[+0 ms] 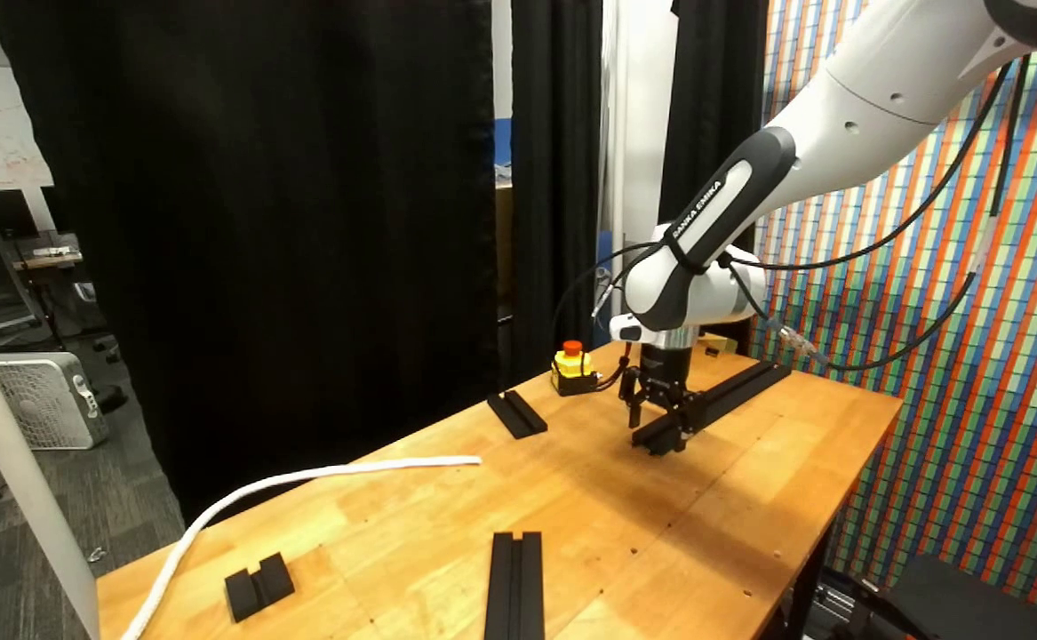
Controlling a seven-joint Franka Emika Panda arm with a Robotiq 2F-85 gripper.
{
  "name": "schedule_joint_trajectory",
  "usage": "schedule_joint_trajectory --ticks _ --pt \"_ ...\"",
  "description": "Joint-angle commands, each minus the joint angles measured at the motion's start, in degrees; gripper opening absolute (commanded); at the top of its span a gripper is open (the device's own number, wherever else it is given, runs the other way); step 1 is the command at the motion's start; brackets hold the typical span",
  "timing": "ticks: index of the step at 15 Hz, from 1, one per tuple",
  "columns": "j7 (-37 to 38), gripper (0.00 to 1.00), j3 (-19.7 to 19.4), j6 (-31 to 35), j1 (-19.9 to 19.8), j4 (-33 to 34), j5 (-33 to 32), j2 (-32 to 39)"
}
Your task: Connect the four black pieces together
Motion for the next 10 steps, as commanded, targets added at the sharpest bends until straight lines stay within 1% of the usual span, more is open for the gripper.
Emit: schedule_joint_trajectory --ticks 1,6,10 --pt "5.02 1.0 1.87 3.03 5.03 -5.65 0.0 -4.77" --pt "10.74 1.0 5.3 7.21 12.08 -9.9 -3.87 -8.11" --pt "11.36 1.0 8.03 8.01 16.16 -11.86 -5.95 -10.17"
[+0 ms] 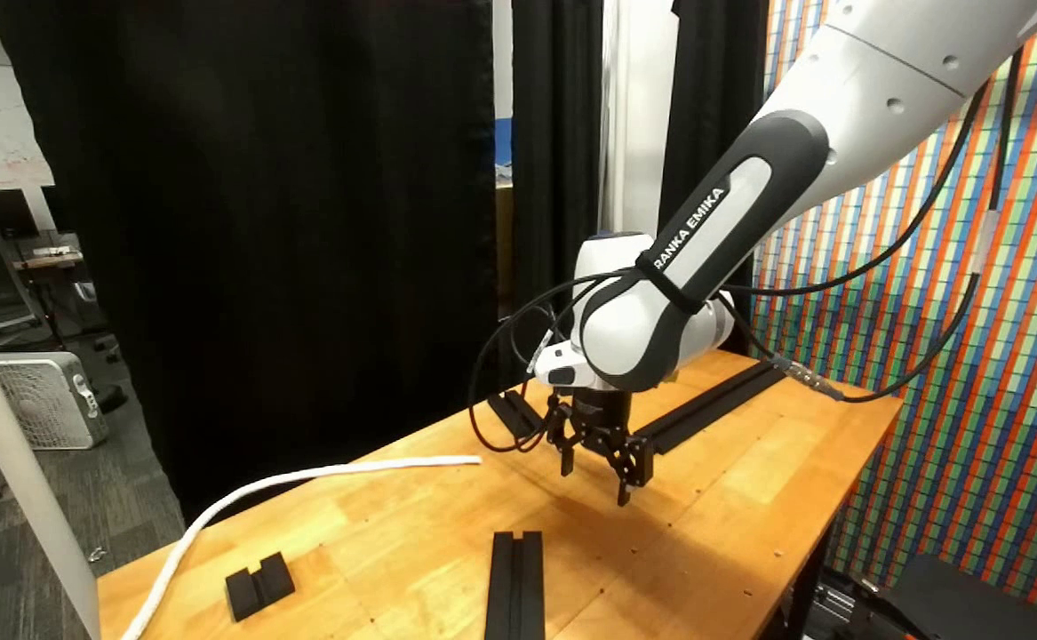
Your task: Connect the four black pieces together
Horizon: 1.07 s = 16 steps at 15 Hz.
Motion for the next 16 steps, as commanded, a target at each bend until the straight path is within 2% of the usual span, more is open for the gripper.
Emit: schedule_joint_trajectory --ticks 1,6,16 --pt "0.88 1.0 1.88 0.9 2.97 -2.89 -2.65 -3.92" --pt "0.58 1.0 4.22 0.55 6.64 -1.7 -5.71 -2.44" --pt "0.82 1.0 7.67 2.19 10.43 -0.71 -5.39 -1.27"
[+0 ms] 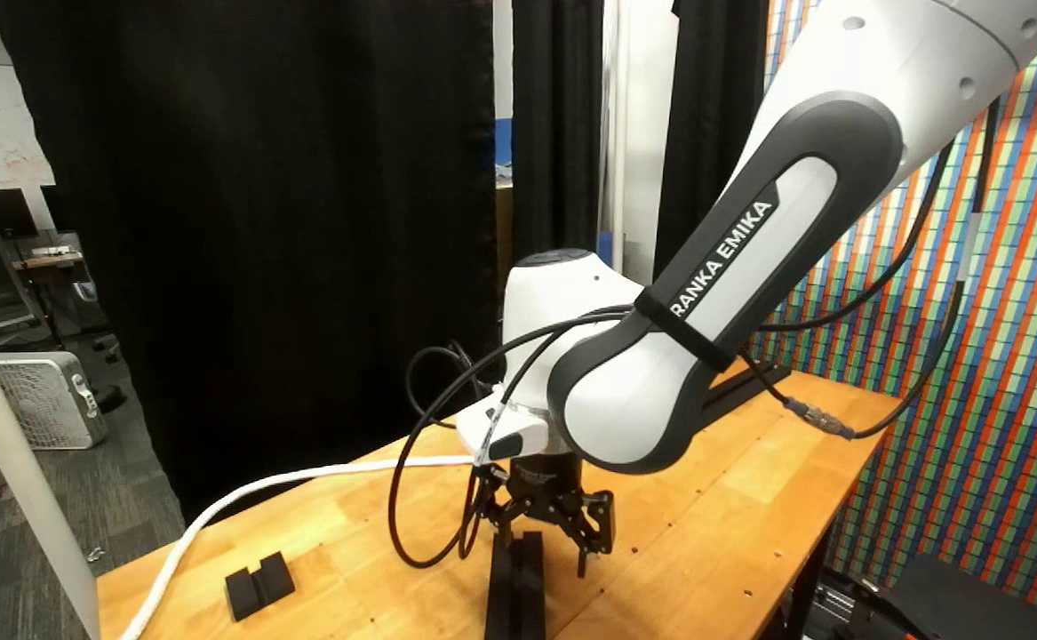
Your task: Connect the four black pieces together
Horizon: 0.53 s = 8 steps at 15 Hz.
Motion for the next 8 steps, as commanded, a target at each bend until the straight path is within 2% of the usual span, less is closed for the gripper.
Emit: schedule_joint_trajectory --ticks 1,8 --pt "1.56 1.0 0.42 2.02 0.61 1.13 -1.45 0.93" --pt "4.41 1.0 1.0 4.63 1.21 2.67 -1.51 4.39"
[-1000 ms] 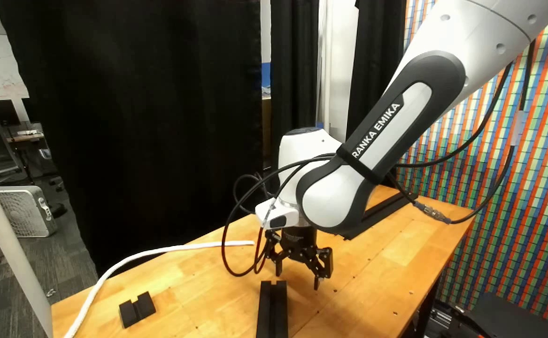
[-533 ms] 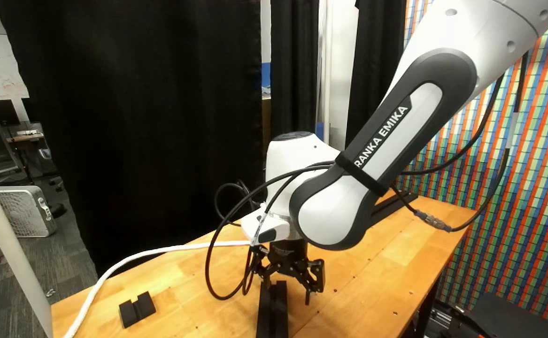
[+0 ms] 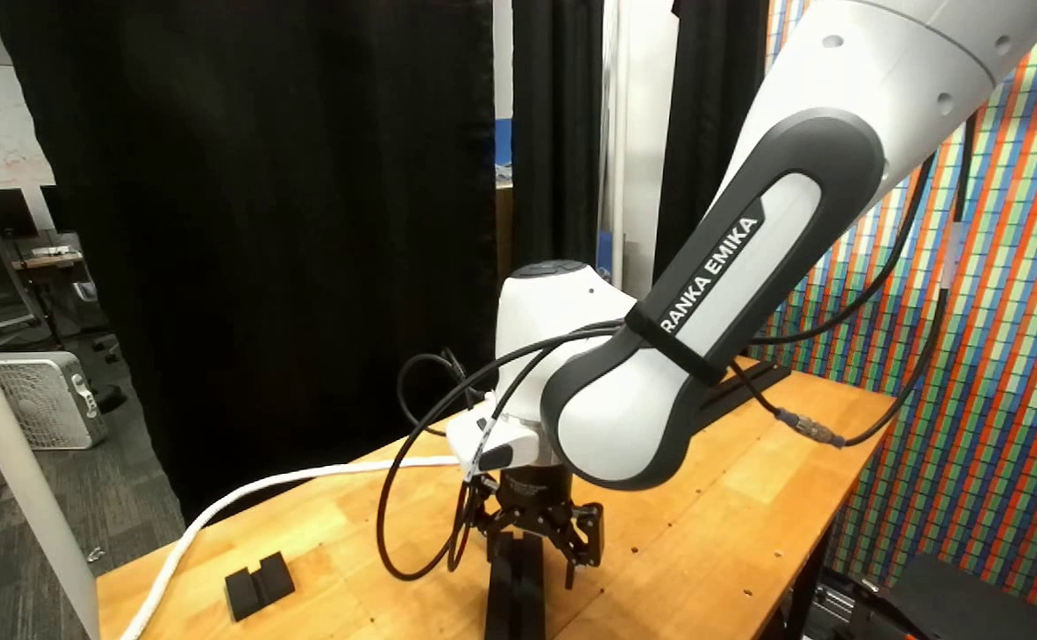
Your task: Connect the four black pieces together
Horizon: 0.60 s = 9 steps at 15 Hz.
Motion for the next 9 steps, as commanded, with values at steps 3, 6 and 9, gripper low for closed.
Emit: schedule_joint_trajectory --ticks 3,6,9 --pt "6.89 1.0 0.4 3.65 1.43 3.32 -3.54 4.27" --pt "9.79 1.0 0.37 4.14 2.06 4.67 -7.18 5.98" --pt "9.65 1.0 0.64 5.49 2.12 4.5 -10.38 6.82"
